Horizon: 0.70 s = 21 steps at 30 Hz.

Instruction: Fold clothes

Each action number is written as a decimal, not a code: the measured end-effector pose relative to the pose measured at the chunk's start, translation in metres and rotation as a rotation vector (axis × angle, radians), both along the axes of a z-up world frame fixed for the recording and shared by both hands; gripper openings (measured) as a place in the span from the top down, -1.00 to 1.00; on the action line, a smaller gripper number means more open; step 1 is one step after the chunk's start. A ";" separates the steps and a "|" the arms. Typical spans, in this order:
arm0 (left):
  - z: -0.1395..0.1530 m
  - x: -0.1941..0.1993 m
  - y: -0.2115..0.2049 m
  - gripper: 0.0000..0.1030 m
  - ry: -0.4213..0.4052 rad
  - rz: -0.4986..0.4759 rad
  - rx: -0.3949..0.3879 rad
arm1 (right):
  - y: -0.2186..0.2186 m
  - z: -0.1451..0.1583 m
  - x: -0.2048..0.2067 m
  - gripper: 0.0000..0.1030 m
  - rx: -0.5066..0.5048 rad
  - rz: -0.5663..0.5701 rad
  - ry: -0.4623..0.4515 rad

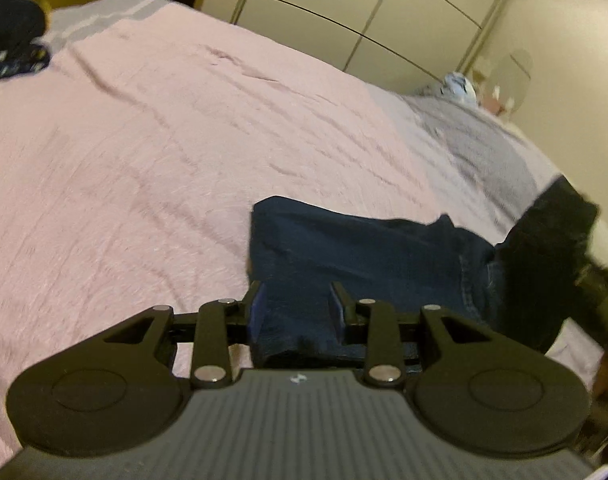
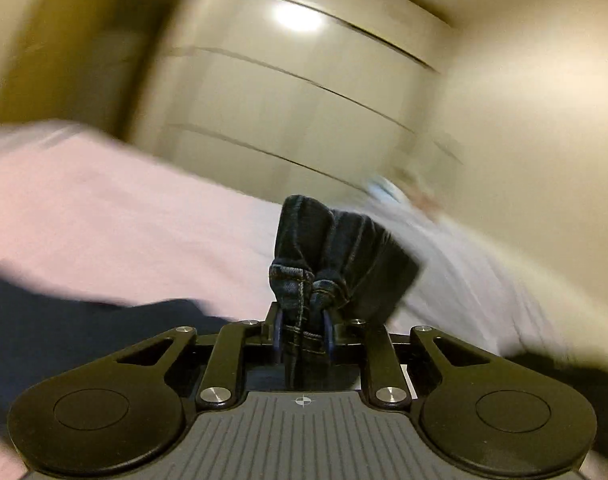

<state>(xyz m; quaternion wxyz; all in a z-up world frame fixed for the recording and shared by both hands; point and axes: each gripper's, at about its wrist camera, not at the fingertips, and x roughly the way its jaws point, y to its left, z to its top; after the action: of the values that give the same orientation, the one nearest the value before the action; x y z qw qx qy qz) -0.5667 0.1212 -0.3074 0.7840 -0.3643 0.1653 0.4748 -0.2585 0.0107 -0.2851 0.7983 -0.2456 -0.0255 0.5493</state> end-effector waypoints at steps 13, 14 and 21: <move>-0.013 -0.010 0.003 0.25 -0.159 -0.067 -0.120 | -0.034 -0.036 -0.035 0.12 -0.222 0.226 0.213; -0.014 -0.004 0.007 0.21 -0.183 -0.082 -0.130 | -0.028 -0.031 -0.011 0.11 -0.192 0.150 0.297; -0.033 0.049 0.045 0.04 -0.333 -0.190 -0.233 | -0.001 -0.039 0.125 0.11 -0.082 -0.250 0.939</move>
<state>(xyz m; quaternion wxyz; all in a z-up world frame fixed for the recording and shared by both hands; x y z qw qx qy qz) -0.5174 0.1666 -0.3402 0.7943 -0.5084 0.1207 0.3099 -0.1338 0.0100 -0.3243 0.7731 -0.0035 0.3889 0.5011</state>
